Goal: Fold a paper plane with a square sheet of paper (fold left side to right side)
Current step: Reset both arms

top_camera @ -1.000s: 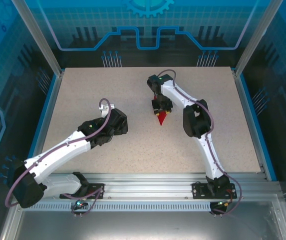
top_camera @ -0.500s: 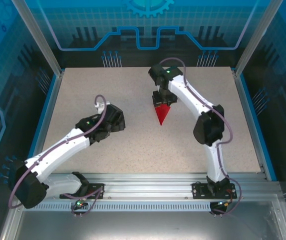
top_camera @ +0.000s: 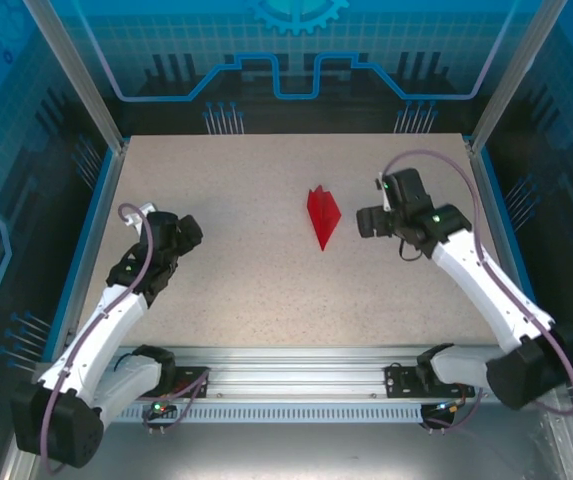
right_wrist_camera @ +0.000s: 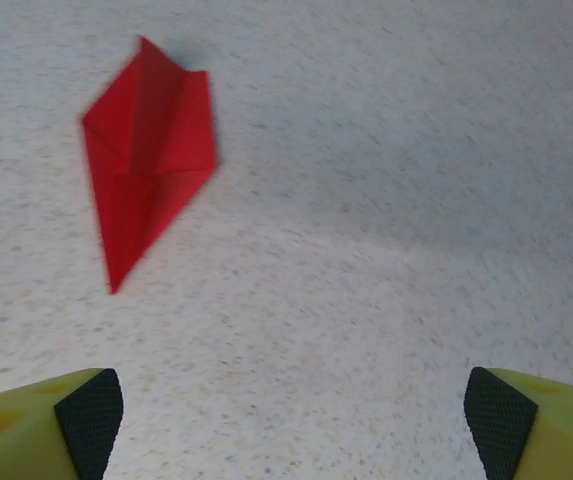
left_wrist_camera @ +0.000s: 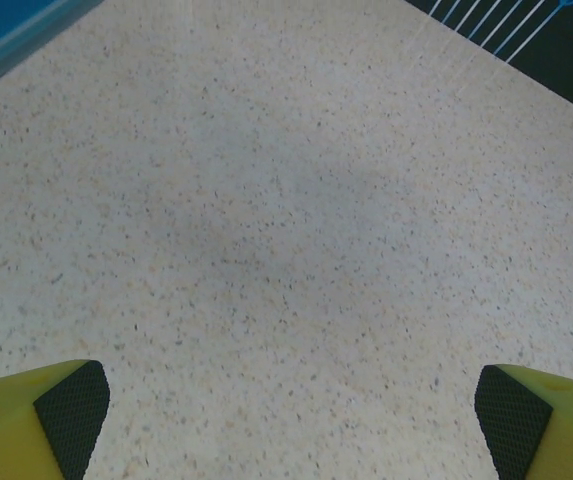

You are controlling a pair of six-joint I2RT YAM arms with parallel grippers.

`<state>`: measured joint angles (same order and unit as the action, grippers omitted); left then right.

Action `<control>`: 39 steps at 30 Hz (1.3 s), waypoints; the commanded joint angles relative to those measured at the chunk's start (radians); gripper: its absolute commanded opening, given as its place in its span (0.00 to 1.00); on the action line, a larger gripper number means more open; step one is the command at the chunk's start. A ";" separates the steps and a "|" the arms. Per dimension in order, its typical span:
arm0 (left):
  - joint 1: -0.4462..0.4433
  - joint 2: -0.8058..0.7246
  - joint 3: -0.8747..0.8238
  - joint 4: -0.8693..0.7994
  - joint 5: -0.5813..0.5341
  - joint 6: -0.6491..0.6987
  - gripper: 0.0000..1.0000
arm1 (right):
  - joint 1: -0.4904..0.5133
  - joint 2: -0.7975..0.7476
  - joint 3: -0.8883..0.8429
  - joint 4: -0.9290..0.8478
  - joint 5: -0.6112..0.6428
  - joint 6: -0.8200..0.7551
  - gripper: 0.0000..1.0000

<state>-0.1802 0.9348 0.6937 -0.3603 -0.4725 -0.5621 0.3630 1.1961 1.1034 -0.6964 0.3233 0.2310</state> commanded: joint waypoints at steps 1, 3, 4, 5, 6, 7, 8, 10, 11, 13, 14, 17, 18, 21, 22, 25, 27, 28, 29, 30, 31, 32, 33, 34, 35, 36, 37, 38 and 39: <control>0.008 0.003 -0.056 0.183 -0.080 0.114 0.98 | -0.090 -0.111 -0.168 0.290 -0.019 -0.033 0.99; 0.009 0.010 -0.097 0.265 -0.089 0.163 0.99 | -0.147 -0.150 -0.273 0.389 -0.039 -0.065 0.99; 0.010 0.014 -0.117 0.302 -0.100 0.183 0.98 | -0.171 -0.161 -0.326 0.458 -0.052 -0.087 0.99; 0.010 0.020 -0.137 0.334 -0.119 0.199 0.99 | -0.192 -0.165 -0.380 0.526 -0.054 -0.104 0.99; 0.010 0.028 -0.150 0.358 -0.131 0.219 0.98 | -0.209 -0.163 -0.419 0.581 -0.046 -0.115 0.99; 0.011 0.043 -0.159 0.378 -0.139 0.250 0.99 | -0.227 -0.158 -0.462 0.648 -0.047 -0.131 0.99; 0.013 0.061 -0.164 0.392 -0.149 0.276 0.98 | -0.241 -0.150 -0.505 0.713 -0.048 -0.148 0.99; 0.014 0.099 -0.177 0.438 -0.163 0.328 0.98 | -0.277 -0.121 -0.569 0.835 -0.066 -0.160 1.00; 0.015 0.116 -0.185 0.467 -0.164 0.351 0.98 | -0.297 -0.099 -0.592 0.883 -0.094 -0.161 0.99; 0.014 0.160 -0.205 0.540 -0.165 0.390 0.99 | -0.332 -0.041 -0.622 0.987 -0.148 -0.149 0.99; 0.015 0.175 -0.210 0.565 -0.165 0.400 0.98 | -0.338 -0.016 -0.630 1.033 -0.166 -0.154 0.99; 0.016 0.219 -0.247 0.688 -0.147 0.442 0.99 | -0.343 0.071 -0.664 1.180 -0.204 -0.192 0.99; 0.016 0.237 -0.262 0.733 -0.137 0.461 0.99 | -0.345 0.097 -0.670 1.219 -0.213 -0.203 1.00; 0.016 0.290 -0.288 0.824 -0.102 0.500 0.98 | -0.348 0.143 -0.666 1.278 -0.265 -0.220 0.99; 0.016 0.307 -0.297 0.860 -0.088 0.504 0.98 | -0.348 0.150 -0.660 1.275 -0.290 -0.222 0.99; 0.017 0.350 -0.308 0.929 -0.043 0.529 0.98 | -0.350 0.190 -0.692 1.381 -0.342 -0.223 0.99; 0.018 0.368 -0.317 0.982 -0.019 0.554 0.99 | -0.349 0.242 -0.710 1.462 -0.352 -0.221 0.99; 0.020 0.378 -0.323 1.017 -0.006 0.566 0.99 | -0.350 0.278 -0.703 1.473 -0.361 -0.227 0.99; 0.021 0.385 -0.327 1.040 0.010 0.573 0.98 | -0.349 0.305 -0.693 1.484 -0.369 -0.229 0.99; 0.023 0.394 -0.330 1.060 0.030 0.582 0.99 | -0.344 0.304 -0.685 1.476 -0.364 -0.233 1.00; 0.024 0.400 -0.331 1.077 0.045 0.589 0.98 | -0.346 0.306 -0.685 1.467 -0.372 -0.235 0.99; 0.026 0.406 -0.335 1.097 0.054 0.594 0.99 | -0.346 0.304 -0.685 1.476 -0.374 -0.235 0.99; 0.030 0.415 -0.341 1.125 0.070 0.596 0.98 | -0.346 0.306 -0.683 1.467 -0.374 -0.234 0.99; 0.040 0.435 -0.359 1.181 0.091 0.593 0.99 | -0.346 0.304 -0.682 1.460 -0.373 -0.234 0.99; 0.043 0.461 -0.370 1.231 0.092 0.595 0.99 | -0.345 0.307 -0.680 1.461 -0.370 -0.235 0.99; 0.051 0.495 -0.376 1.277 0.095 0.593 0.98 | -0.343 0.305 -0.679 1.456 -0.369 -0.236 0.99; 0.056 0.532 -0.376 1.314 0.103 0.593 0.99 | -0.344 0.306 -0.680 1.459 -0.367 -0.236 0.99; 0.061 0.540 -0.370 1.318 0.114 0.594 0.99 | -0.342 0.306 -0.679 1.457 -0.365 -0.236 0.99; 0.076 0.523 -0.360 1.263 0.144 0.578 0.98 | -0.341 0.306 -0.678 1.457 -0.362 -0.236 1.00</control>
<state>-0.1333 1.4517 0.3397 0.8169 -0.3992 0.0078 0.0319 1.5005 0.4187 0.7189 -0.0315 0.0093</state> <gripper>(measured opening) 0.986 0.994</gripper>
